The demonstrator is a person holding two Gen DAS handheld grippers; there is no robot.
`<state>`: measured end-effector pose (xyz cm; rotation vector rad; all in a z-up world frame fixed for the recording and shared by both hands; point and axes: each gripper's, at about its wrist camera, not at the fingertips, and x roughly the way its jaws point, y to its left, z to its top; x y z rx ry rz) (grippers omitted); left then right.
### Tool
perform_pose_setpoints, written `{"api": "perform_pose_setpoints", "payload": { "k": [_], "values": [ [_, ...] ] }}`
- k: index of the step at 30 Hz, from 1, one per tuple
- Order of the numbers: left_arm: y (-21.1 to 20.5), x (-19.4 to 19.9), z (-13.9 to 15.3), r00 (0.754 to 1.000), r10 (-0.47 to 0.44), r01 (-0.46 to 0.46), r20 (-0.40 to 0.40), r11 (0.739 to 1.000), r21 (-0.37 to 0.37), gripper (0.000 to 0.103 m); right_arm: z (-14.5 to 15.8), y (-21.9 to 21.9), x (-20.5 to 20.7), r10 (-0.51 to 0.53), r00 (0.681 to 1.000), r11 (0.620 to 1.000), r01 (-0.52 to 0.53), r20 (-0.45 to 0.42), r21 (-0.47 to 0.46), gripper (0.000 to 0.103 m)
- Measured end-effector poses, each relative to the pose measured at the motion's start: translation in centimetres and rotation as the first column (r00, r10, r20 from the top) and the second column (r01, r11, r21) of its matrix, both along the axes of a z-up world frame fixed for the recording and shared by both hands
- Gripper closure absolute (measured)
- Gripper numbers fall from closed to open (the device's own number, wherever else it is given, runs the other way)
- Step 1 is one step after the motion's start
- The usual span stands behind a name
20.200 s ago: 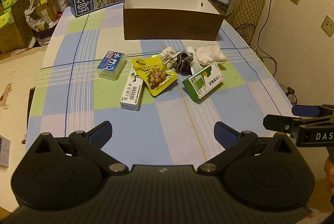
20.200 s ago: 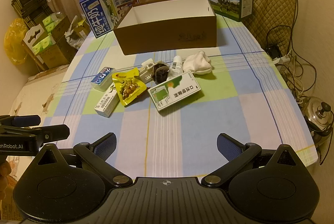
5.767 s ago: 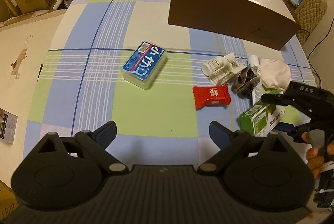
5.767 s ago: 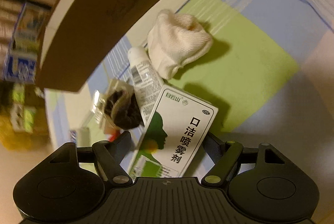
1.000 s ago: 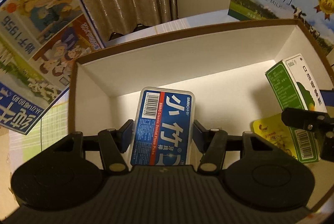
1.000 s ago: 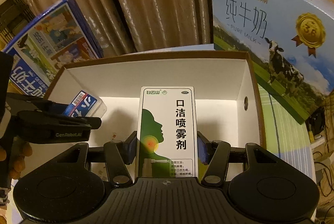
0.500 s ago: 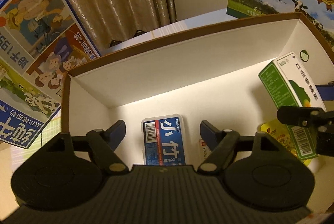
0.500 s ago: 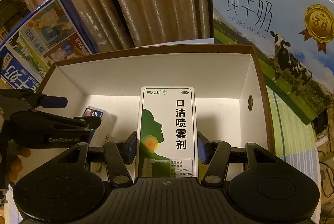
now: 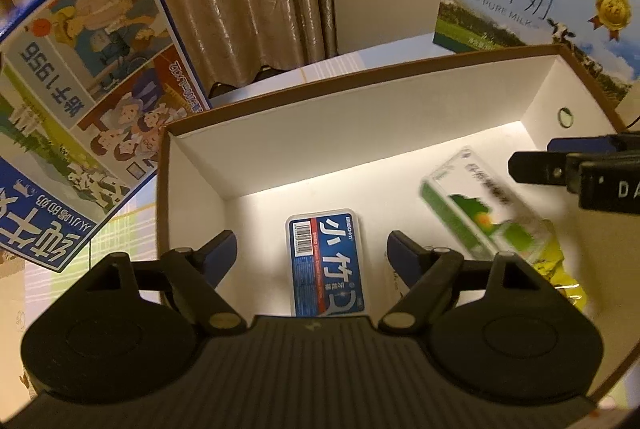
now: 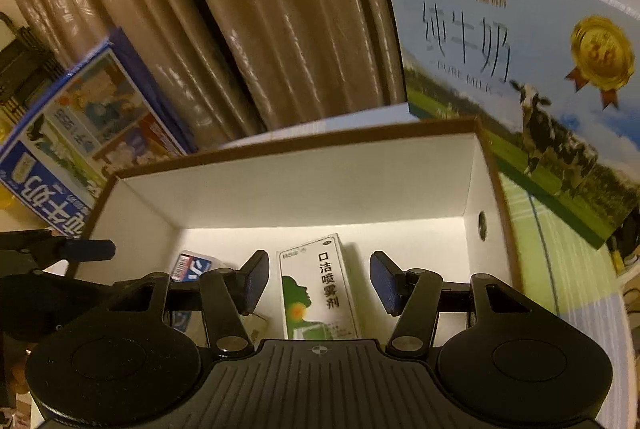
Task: Organize objects
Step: 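Open both grippers to release the toothpick case and spray box in the box, then withdraw both tools from the box back over the remaining table items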
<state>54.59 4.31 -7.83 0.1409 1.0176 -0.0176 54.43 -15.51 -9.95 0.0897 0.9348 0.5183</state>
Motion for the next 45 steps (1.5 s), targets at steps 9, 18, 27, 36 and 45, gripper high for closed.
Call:
{"api": "perform_pose_setpoints", "payload": {
  "k": [9,18,27,36,45],
  "values": [
    [0.4,-3.8,3.1,0.999,0.004,0.0,0.041,0.995,-0.098,0.022,3.3,-2.1,-4.4,0.031,0.999,0.999,-0.031,0.029,0.006,0.047],
    [0.5,-9.5,6.0,0.996,0.043,-0.029,0.077,0.983,-0.179,0.018,5.9,-4.6,-10.1,0.024,0.998,0.999,-0.025,0.05,0.026,0.045],
    [0.2,-15.3,7.7,0.991,0.094,-0.072,0.093,0.975,-0.212,0.017,8.2,-6.0,-14.6,0.009,0.999,0.999,-0.011,0.049,0.04,0.044],
    [-1.0,-20.3,9.1,0.987,0.112,-0.086,0.112,0.973,-0.216,0.015,10.3,-7.0,-18.6,0.009,0.998,0.997,-0.014,0.062,0.073,0.044],
    [-2.2,-24.4,9.8,0.986,0.127,-0.102,0.111,0.973,-0.205,0.013,10.9,-7.9,-22.2,0.014,0.998,0.997,-0.019,0.067,0.068,0.044]
  ]
}}
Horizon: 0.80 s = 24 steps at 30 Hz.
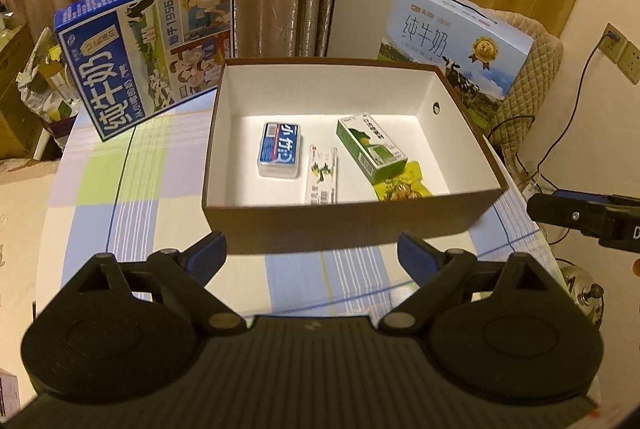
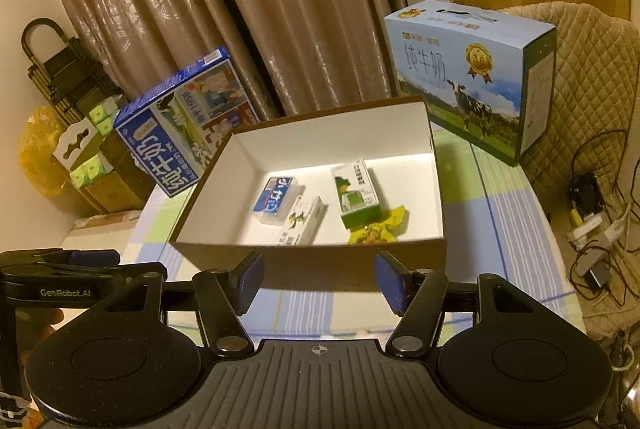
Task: Organize objects
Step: 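Withdraw both tools from the box back over the remaining table items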
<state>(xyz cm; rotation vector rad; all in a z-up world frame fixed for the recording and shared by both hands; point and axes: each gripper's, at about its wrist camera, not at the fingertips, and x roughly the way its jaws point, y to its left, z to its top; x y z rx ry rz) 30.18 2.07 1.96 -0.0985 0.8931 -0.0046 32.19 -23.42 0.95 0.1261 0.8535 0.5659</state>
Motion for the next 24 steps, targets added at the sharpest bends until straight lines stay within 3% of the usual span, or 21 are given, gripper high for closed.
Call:
{"api": "perform_pose_setpoints", "payload": {
  "k": [24],
  "values": [
    [-0.8,-7.1,-1.1,0.997,0.044,-0.046,-0.062,0.998,-0.031,0.011,-1.3,-2.2,-5.8,0.018,0.999,0.999,-0.019,-0.039,-0.032,0.044]
  ]
}}
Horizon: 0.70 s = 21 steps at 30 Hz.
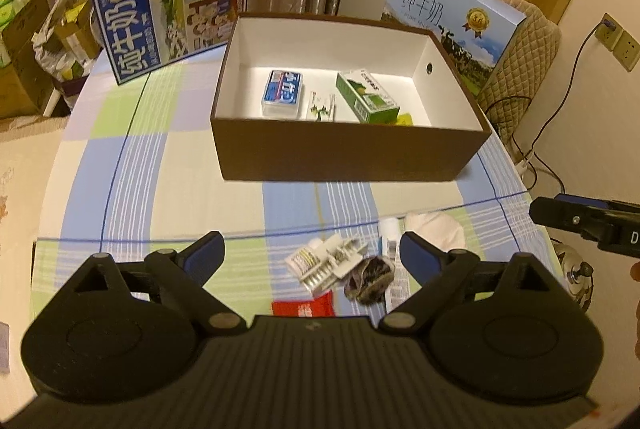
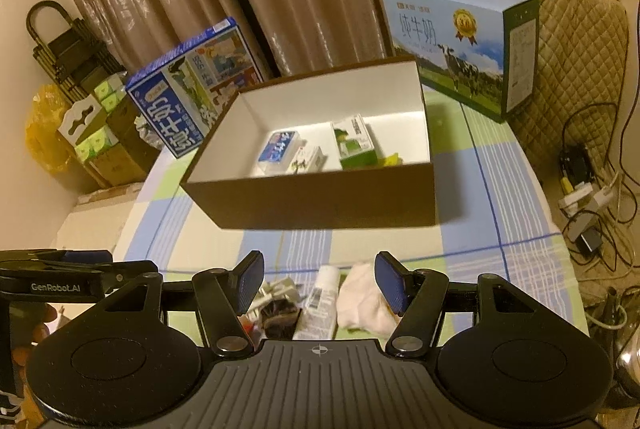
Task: Organize objects
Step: 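Withdraw both tools from the box back over the remaining table items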
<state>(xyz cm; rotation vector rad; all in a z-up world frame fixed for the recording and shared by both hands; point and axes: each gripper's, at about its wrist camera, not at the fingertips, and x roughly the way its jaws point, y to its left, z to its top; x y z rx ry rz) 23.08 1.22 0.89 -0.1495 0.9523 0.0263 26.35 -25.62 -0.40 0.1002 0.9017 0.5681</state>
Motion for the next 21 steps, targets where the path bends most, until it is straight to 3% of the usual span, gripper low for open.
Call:
{"api": "perform_pose_setpoints", "payload": {
  "k": [21],
  "values": [
    [-1.0,-2.2,-4.5,0.994,0.005,-0.006,-0.106,1.0,-0.009,0.01,-3.8,-1.0,-1.1,0.012,0.995,0.997,-0.02,-0.103,-0.071,0.044]
  ]
}}
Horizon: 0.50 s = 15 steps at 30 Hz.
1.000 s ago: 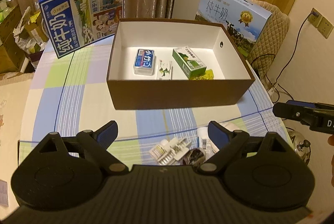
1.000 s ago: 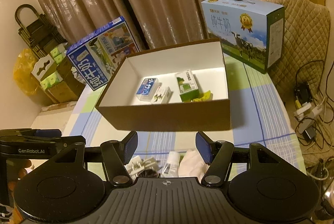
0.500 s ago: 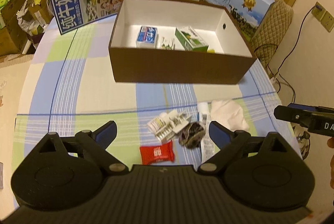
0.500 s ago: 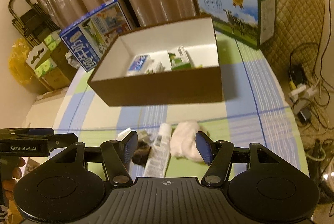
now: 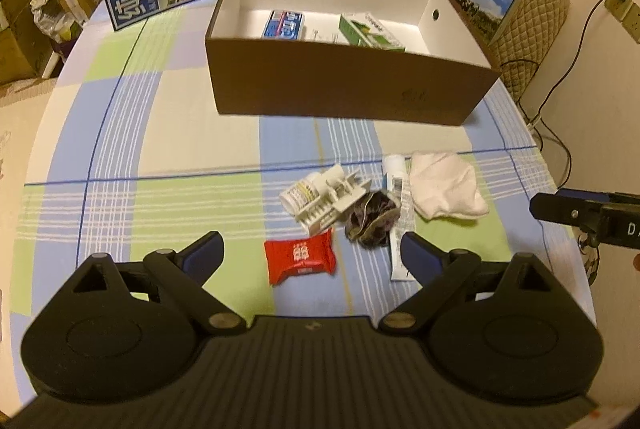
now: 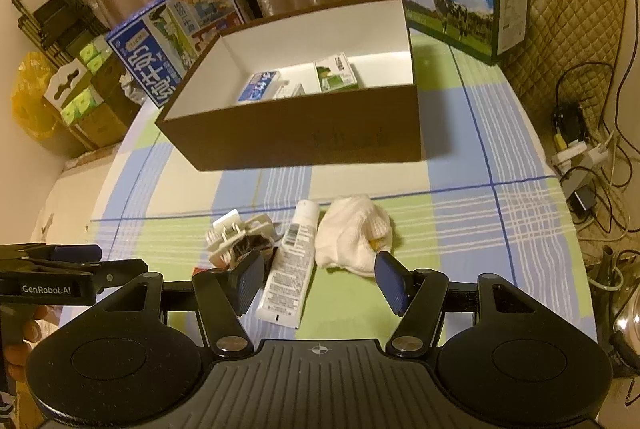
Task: Organize objects
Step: 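Withdraw both tools from the box back over the remaining table items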
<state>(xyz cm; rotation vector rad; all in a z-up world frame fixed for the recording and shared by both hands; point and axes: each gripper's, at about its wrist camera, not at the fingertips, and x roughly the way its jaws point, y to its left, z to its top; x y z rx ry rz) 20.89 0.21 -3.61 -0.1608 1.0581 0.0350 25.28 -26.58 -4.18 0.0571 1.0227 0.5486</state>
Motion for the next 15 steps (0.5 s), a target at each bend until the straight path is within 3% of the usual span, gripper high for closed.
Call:
{"api": "perform_pose_setpoints", "payload": {
  "k": [15],
  "values": [
    [0.4,-0.7,-1.8,0.999,0.029,-0.029,-0.04,1.0,0.008,0.01,-2.1,1.0,-0.3,0.026,0.999,0.999,-0.027,-0.024,-0.039,0.044]
  ]
}}
